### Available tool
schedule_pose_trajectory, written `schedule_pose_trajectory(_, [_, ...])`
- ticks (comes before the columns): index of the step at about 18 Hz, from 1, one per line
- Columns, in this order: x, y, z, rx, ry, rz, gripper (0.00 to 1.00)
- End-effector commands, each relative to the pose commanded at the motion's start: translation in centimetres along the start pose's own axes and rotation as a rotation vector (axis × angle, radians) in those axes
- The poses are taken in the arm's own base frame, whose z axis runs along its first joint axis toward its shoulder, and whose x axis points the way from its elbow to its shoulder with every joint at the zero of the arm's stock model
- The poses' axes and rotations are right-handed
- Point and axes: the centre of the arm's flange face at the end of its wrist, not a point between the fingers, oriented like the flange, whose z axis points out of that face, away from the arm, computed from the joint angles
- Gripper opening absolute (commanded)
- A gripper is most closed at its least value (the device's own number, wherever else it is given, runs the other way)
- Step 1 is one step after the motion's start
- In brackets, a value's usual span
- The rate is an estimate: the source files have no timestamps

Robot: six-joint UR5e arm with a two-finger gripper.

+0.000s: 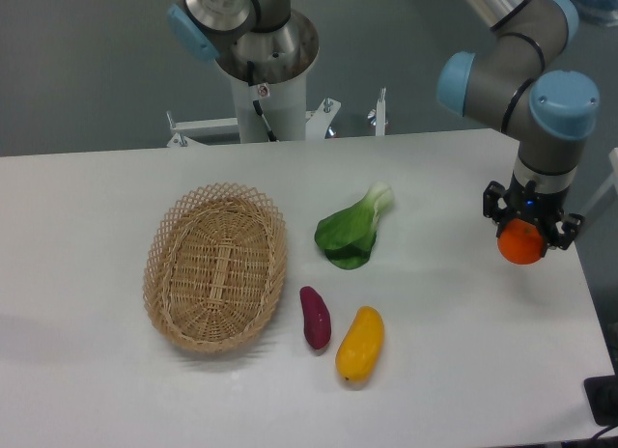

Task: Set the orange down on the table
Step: 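Hold the orange in the gripper above the table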

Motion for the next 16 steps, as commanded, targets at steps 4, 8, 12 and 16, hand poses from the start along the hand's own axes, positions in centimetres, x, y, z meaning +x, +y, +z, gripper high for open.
schedule_pose_trajectory(4, [0.08, -0.09, 0.06, 0.0, 0.002, 0.001, 0.46])
schedule_pose_trajectory(8, [0.04, -0.08, 0.01, -0.001, 0.001, 0.001, 0.47])
schedule_pose_trajectory(12, [0.1, -0.09, 0.08, 0.0, 0.003, 0.001, 0.47])
schedule_pose_trajectory(16, [0.7, 0.07, 0.96, 0.0, 0.017, 0.009, 0.47])
